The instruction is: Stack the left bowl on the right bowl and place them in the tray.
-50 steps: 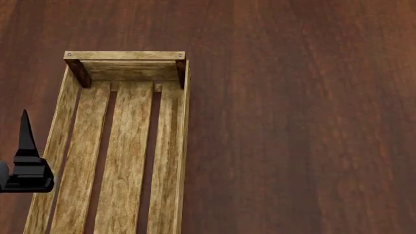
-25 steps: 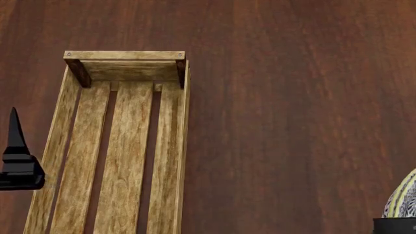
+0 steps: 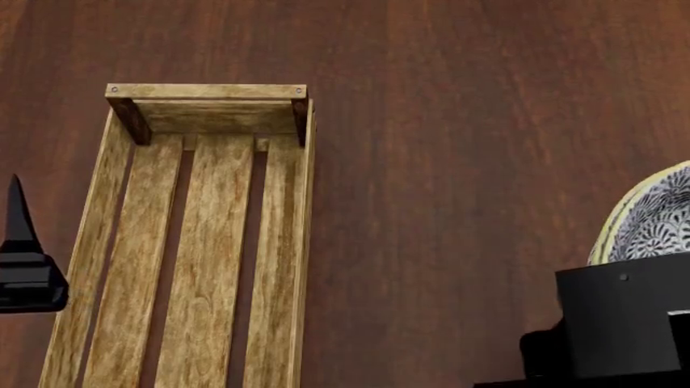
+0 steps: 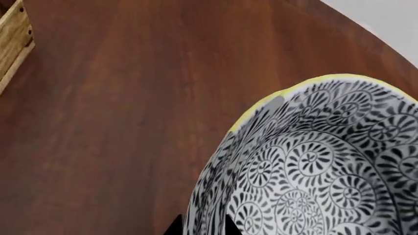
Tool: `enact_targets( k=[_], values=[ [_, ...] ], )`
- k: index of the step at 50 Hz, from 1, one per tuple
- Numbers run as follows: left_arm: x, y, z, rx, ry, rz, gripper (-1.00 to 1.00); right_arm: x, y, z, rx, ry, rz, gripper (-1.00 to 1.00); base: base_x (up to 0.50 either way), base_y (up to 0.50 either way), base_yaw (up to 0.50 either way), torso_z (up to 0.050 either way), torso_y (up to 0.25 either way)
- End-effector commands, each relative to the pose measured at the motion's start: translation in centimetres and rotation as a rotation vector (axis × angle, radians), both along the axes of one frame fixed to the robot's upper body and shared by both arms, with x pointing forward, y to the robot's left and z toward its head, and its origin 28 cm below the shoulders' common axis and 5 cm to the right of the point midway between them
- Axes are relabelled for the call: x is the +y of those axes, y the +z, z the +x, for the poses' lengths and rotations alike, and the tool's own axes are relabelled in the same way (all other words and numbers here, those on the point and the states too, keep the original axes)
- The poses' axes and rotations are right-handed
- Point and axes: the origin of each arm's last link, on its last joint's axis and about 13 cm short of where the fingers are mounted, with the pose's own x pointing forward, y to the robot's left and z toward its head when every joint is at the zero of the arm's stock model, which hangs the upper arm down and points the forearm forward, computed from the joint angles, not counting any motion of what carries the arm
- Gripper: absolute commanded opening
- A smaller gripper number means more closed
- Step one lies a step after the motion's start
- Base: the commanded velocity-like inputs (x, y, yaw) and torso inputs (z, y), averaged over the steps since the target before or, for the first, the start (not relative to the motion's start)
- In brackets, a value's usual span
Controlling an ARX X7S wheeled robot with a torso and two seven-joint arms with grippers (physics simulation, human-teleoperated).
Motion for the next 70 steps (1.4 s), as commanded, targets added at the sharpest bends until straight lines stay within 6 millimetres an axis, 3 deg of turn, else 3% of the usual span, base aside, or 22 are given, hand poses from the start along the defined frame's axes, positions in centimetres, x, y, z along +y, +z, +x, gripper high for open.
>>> enact_targets(
  k=[1,32,48,70],
  values=[
    [0.1,0.1,0.0,-0.005,0.006,-0.004,1.00,0.5,2.0,1.3,-0.050,0.007,-0.052,-1.00,0.00,0.00,0.00,0.000,0.000],
    [0.3,0.1,0.3,-0.021,0.088,0.030,1.00,2.7,6.9,3.4,-0.133,0.093,-0.098,-1.00,0.00,0.00,0.00,0.000,0.001],
    [0.7,0.6,0.1,-0.028,0.081,-0.013,1.00,5.6,7.9,6.2,-0.158,0.252,-0.140,-1.00,0.00,0.00,0.00,0.001,0.001],
    [0.9,0.8,0.0,-0.027,0.094,-0.002,1.00,8.8,7.9,8.6,-0.179,0.464,-0.262,-1.00,0.00,0.00,0.00,0.000,0.001]
  ],
)
